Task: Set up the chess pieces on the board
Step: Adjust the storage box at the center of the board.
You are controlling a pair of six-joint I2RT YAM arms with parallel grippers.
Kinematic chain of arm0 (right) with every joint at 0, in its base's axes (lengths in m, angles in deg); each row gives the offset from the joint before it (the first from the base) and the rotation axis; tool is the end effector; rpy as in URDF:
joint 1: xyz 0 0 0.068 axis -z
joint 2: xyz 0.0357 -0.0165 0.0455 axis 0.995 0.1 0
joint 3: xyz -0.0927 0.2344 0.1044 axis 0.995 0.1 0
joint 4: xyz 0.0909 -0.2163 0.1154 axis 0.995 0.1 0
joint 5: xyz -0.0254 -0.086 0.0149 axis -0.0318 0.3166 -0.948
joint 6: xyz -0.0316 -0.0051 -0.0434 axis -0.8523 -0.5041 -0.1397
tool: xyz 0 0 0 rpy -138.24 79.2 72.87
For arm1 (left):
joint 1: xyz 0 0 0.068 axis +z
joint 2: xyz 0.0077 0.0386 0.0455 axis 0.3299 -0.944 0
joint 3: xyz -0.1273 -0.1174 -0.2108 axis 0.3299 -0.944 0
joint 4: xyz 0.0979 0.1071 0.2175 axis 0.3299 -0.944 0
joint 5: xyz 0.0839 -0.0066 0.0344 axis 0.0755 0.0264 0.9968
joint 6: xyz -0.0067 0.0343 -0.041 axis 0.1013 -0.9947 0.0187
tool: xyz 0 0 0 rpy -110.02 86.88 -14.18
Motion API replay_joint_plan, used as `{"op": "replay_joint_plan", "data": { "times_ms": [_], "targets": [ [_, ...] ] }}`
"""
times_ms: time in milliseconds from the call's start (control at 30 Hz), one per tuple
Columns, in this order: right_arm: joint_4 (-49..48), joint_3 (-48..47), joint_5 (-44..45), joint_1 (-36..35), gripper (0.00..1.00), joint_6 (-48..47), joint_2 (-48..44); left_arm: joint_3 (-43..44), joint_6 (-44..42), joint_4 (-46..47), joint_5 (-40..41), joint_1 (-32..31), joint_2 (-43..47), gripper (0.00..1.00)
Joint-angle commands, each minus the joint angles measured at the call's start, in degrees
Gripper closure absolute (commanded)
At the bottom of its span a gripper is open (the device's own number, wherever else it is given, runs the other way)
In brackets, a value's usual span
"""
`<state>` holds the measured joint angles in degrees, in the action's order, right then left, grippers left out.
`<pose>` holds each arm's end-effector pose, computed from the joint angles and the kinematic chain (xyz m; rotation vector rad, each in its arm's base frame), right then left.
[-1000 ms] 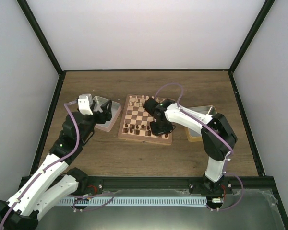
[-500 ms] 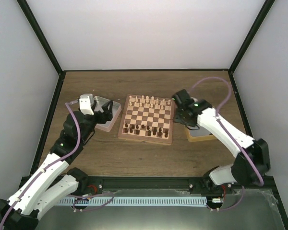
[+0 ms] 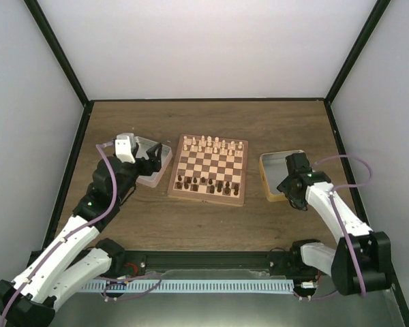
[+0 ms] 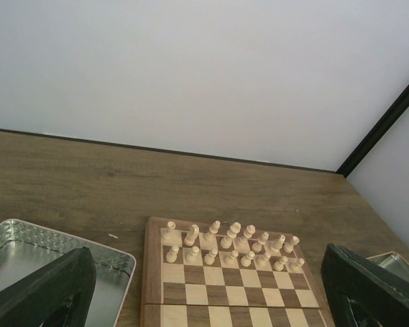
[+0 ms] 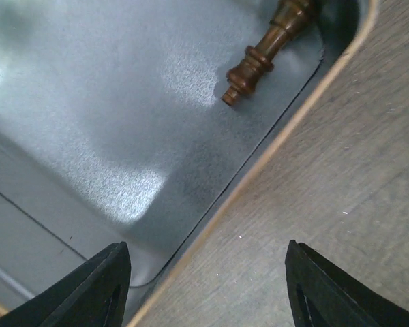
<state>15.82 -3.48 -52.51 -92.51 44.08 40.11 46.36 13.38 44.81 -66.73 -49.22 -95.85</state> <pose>0.1852 0.0197 0.2054 1.1056 2.5251 0.0003 0.1611 -0.0859 0.3196 0.0133 1.7566 -0.5026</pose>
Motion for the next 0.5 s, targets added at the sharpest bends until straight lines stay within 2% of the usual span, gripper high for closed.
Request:
{"op": "replay_joint_plan", "data": {
  "times_ms": [0, 100, 167, 200, 333, 400, 467],
  "targets": [
    [-7.42, 1.49, -4.74, 2.36, 0.36, -1.26, 3.72, 0.46, -0.21, 1.41, -0.45, 0.3, 0.09, 0.08],
    [-11.32, 1.97, -5.77, 2.7, 0.37, -4.18, 5.81, 0.52, -0.23, 1.24, -0.3, 0.25, 0.14, 0.08],
    [-14.09, 2.09, -6.69, 3.11, 0.42, -7.69, 7.29, 0.5, -0.3, 1.11, -0.21, 0.25, 0.2, 0.08],
    [-15.2, 2.11, -7.24, 3.23, 0.45, -9.52, 8.22, 0.55, -0.3, 1.0, -0.1, 0.27, 0.24, 0.08],
    [-16.81, 1.66, -6.84, 3.41, 0.7, -15.61, 11.67, 0.61, -0.34, 0.72, 0.35, 0.26, 0.31, 0.07],
    [-17.46, 1.37, -5.54, 3.42, 0.76, -18.25, 12.81, 0.53, -0.3, 0.67, 0.52, 0.3, 0.31, 0.07],
    [-17.6, 0.45, -4.3, 3.5, 0.77, -20.68, 13.63, 0.5, -0.3, 0.66, 0.81, 0.33, 0.18, 0.07]
  ]
}}
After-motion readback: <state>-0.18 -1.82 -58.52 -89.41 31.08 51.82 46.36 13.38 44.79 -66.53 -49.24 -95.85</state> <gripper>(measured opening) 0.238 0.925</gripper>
